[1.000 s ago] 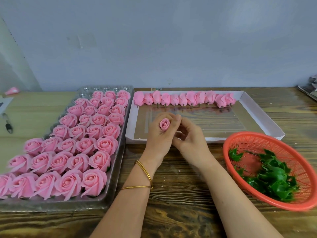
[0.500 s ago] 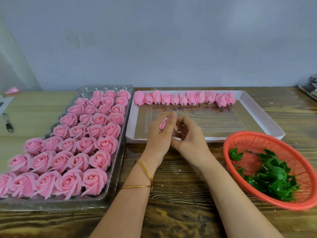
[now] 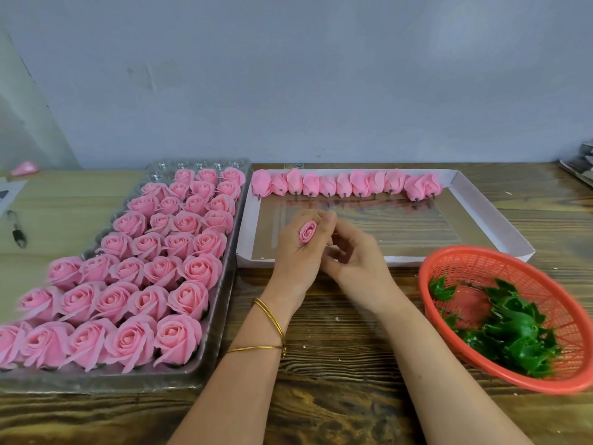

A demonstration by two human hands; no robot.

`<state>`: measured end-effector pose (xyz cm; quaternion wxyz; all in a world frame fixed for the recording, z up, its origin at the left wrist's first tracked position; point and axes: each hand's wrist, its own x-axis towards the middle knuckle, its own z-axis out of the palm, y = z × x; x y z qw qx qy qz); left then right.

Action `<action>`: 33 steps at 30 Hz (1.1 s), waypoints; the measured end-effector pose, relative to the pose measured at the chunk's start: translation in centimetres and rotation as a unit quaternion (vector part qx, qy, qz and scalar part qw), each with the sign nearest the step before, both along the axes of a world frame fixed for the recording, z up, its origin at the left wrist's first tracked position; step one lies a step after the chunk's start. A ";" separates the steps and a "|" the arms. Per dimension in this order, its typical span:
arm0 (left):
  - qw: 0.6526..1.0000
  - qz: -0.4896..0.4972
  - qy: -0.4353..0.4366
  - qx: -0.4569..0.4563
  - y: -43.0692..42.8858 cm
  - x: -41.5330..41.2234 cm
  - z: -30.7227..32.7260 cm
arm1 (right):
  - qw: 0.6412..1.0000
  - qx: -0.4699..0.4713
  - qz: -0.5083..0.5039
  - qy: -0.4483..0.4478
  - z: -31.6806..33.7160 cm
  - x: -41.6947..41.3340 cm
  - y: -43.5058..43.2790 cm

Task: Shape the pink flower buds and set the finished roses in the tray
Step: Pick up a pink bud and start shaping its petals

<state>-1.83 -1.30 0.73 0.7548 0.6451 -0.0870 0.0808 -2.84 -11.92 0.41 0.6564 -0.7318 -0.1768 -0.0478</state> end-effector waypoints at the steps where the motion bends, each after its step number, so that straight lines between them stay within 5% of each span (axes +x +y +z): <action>1: 1.000 0.001 0.005 -0.003 -0.1 0.0 0.0 | 1.000 0.001 -0.008 0.005 -0.1 0.0 0.0; 22: 0.999 0.012 -0.033 0.031 0.0 0.4 -0.5 | 0.999 -0.007 -0.034 0.008 0.5 -0.2 0.1; 33: 0.984 0.040 -0.092 0.145 -0.5 0.2 -0.5 | 0.992 0.018 -0.122 0.041 1.1 -0.5 0.5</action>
